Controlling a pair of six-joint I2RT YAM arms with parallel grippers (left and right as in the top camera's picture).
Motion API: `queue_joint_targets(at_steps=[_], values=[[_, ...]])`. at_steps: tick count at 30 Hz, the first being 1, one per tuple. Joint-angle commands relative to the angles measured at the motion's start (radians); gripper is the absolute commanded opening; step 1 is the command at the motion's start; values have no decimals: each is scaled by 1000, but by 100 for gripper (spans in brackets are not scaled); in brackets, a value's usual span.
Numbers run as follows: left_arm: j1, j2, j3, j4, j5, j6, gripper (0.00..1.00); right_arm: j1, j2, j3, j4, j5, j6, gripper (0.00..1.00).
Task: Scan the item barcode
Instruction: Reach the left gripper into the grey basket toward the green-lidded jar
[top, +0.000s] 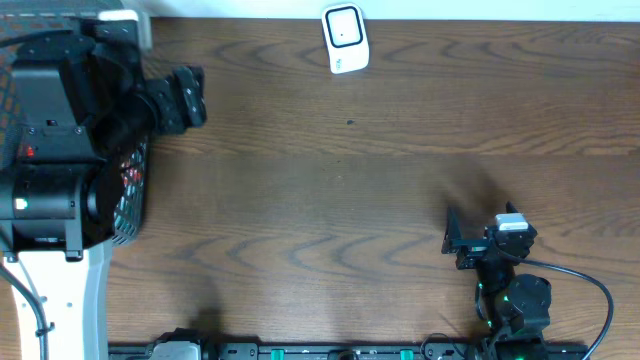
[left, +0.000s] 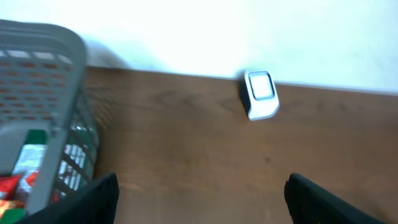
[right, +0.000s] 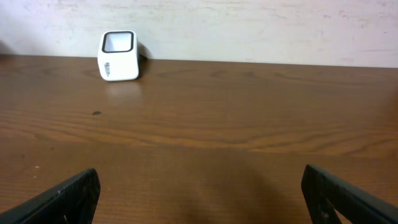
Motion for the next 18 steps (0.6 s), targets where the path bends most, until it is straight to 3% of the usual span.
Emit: queue_joint_targets(at_steps=[1, 6, 10, 18], values=[[39, 1, 27, 40, -97, -82, 86, -5, -2, -1, -3, 9, 13, 99], [158, 3, 100, 37, -106, -123, 86, -5, -2, -1, -3, 9, 13, 99], [253, 15, 111, 75, -222, -147, 86, -5, -2, -1, -3, 9, 13, 99], [413, 166, 111, 77, -249, -150, 86, -5, -2, -1, -3, 9, 13, 99]])
